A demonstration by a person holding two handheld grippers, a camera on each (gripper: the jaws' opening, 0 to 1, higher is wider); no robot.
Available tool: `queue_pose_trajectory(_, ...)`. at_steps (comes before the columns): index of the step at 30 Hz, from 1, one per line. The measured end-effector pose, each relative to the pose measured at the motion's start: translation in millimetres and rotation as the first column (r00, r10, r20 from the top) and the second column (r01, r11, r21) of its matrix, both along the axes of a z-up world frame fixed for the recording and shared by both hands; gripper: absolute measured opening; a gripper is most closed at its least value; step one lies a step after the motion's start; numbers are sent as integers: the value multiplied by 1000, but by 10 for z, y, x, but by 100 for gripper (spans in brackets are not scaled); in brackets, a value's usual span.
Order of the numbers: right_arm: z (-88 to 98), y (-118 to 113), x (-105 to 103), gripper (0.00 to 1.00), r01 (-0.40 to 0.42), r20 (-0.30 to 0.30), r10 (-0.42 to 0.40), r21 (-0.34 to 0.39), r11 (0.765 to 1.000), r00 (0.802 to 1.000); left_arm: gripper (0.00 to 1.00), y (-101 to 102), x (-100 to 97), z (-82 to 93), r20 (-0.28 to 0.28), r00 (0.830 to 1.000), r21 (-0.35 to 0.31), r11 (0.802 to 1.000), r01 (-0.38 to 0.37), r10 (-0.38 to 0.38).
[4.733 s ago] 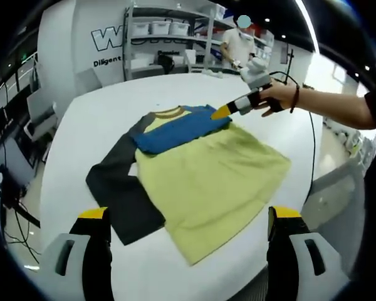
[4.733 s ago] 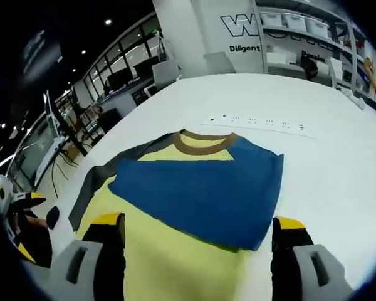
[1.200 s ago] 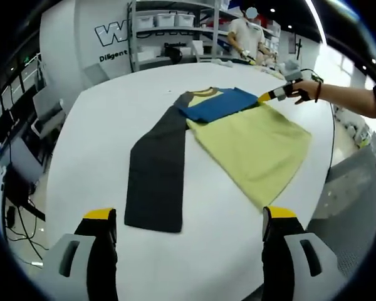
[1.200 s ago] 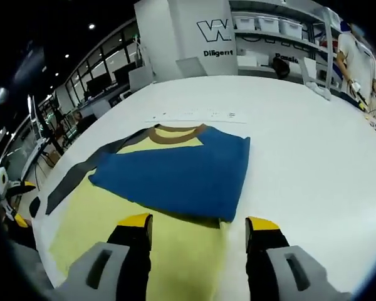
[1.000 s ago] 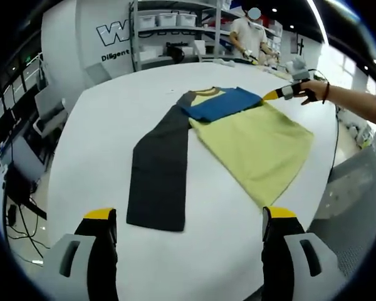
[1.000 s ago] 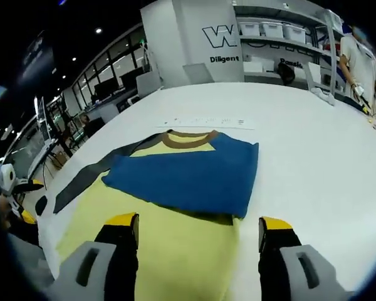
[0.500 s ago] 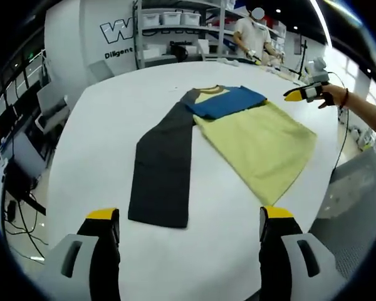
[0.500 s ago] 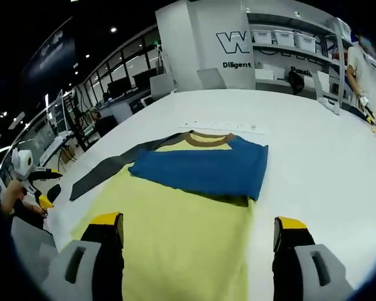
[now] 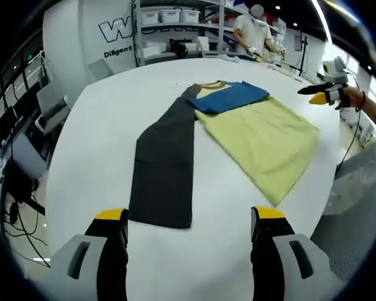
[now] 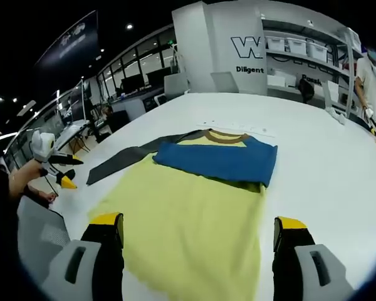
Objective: Fold the garment on the visible template until the final outline fits inside the template.
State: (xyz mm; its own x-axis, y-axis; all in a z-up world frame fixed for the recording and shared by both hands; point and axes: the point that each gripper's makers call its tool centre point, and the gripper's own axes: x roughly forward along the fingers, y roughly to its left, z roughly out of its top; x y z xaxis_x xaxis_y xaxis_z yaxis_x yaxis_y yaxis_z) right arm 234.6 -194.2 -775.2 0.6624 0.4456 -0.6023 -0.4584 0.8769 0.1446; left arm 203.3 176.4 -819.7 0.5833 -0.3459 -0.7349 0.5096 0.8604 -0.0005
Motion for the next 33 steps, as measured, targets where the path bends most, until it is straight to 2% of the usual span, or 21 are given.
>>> queue_pose_trajectory(5, 26, -34, -134, 99, 5, 8, -5, 12, 1000, 1000, 67, 39, 27, -82, 4, 1000, 19, 1000, 2, -2)
queue_pose_trajectory(9, -3, -4, -316, 99, -16, -17, 17, 11, 1000, 1000, 63, 82, 50, -186, 6, 1000, 57, 998, 7, -8)
queue_pose_trajectory(14, 6, -5, -414, 99, -11, -21, 11, 31, 999, 1000, 51, 86, 93, -259, 28, 1000, 54, 998, 10, -11)
queue_pose_trajectory(19, 44, 2, -426, 99, -10, -4, 11, 39, 999, 1000, 47, 113, 99, -306, 23, 1000, 69, 998, 3, -5)
queue_pose_trajectory(24, 49, -1, -415, 99, -4, 0, 4, 40, 999, 1000, 30, 103, 95, -346, 33, 999, 58, 998, 11, -13)
queue_pose_trajectory(28, 50, 19, -421, 99, -10, 1, 10, 38, 999, 1000, 28, 119, 73, -401, 24, 999, 82, 996, 19, -21)
queue_pose_trajectory(33, 48, 7, -412, 98, -12, 7, 11, 24, 1000, 1000, 19, 102, 66, -410, 30, 999, 81, 996, 31, -33)
